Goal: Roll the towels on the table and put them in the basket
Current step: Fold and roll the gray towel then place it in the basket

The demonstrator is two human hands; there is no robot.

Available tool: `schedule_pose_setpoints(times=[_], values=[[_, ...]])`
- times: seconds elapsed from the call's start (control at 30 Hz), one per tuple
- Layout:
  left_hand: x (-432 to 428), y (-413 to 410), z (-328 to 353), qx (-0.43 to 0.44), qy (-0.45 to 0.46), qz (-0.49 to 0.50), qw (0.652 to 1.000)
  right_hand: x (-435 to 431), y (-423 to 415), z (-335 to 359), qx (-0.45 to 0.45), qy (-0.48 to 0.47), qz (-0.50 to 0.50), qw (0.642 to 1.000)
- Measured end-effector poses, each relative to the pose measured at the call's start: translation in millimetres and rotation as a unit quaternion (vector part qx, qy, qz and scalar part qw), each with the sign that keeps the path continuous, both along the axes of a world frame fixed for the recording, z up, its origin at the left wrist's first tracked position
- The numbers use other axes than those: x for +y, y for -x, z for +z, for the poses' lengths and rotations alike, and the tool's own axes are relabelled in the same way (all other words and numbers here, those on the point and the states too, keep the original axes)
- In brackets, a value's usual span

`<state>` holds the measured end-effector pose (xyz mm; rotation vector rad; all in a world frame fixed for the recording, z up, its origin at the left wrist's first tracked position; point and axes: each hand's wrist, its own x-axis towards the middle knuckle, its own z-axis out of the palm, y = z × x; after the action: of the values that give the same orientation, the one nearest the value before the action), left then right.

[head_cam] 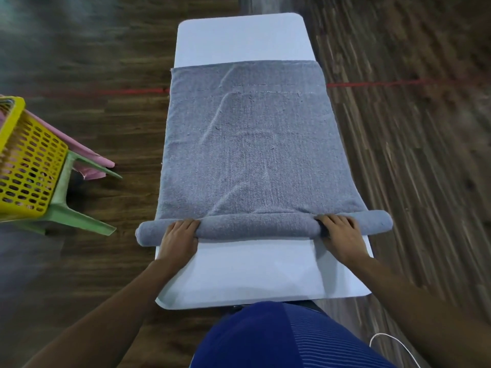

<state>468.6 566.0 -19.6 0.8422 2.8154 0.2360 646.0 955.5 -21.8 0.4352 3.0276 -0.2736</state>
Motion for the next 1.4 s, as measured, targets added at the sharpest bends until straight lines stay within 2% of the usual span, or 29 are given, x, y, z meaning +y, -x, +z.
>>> schedule_pose_setpoints(times=[0.1,0.2,0.27,0.33,0.4,0.47,0.5,0.57,0.7,0.8,0.87,1.0,1.07,1.1,1.17,1.23,1.33,1.4], values=[[4,7,9,-0.02,0.008,0.009,1.0,4,13,11,-0.065,0.016,-0.011,0.998],[7,12,18,-0.091,0.029,0.037,0.995,12,27,21,-0.152,0.068,-0.022,0.986],[6,15,18,-0.124,0.038,0.059,0.99,14,30,20,-0.171,0.093,-0.035,0.98],[1,14,10,-0.084,0.013,0.07,0.994,15,29,16,-0.135,0.062,-0.053,0.987],[-3,11,4,-0.004,-0.032,0.065,0.997,13,26,11,-0.046,0.009,-0.062,0.997],[-2,5,2,0.069,-0.078,0.028,0.994,7,24,11,0.038,0.008,-0.042,0.998],[0,1,2,0.087,-0.088,-0.004,0.992,4,22,10,0.051,0.017,-0.023,0.998],[1,-8,-3,0.09,-0.068,-0.061,0.992,-3,17,10,0.023,0.027,0.006,0.999],[-1,-11,-10,0.016,0.024,-0.035,0.999,-8,11,4,-0.043,0.01,0.007,0.999],[9,-4,-3,-0.003,0.015,-0.006,1.0,-6,18,6,-0.032,0.003,-0.02,0.999],[14,2,5,-0.014,0.009,0.001,1.0,-5,27,14,-0.067,0.005,-0.03,0.997],[18,16,19,-0.138,0.032,0.044,0.989,3,41,27,-0.185,0.028,-0.037,0.982],[18,22,19,-0.183,0.025,0.072,0.98,7,38,24,-0.166,0.023,-0.056,0.984],[16,25,18,-0.165,0.008,0.072,0.984,7,35,20,-0.12,0.009,-0.066,0.991],[12,26,12,-0.073,-0.014,0.053,0.996,4,29,13,-0.011,-0.016,-0.077,0.997],[9,23,8,0.003,-0.03,0.035,0.999,-1,25,11,0.04,-0.007,-0.047,0.998],[11,11,6,-0.006,-0.043,0.007,0.999,-7,18,5,-0.007,0.019,-0.013,1.0],[8,6,4,-0.029,-0.006,-0.014,0.999,-8,13,-1,-0.067,-0.005,-0.009,0.998]])
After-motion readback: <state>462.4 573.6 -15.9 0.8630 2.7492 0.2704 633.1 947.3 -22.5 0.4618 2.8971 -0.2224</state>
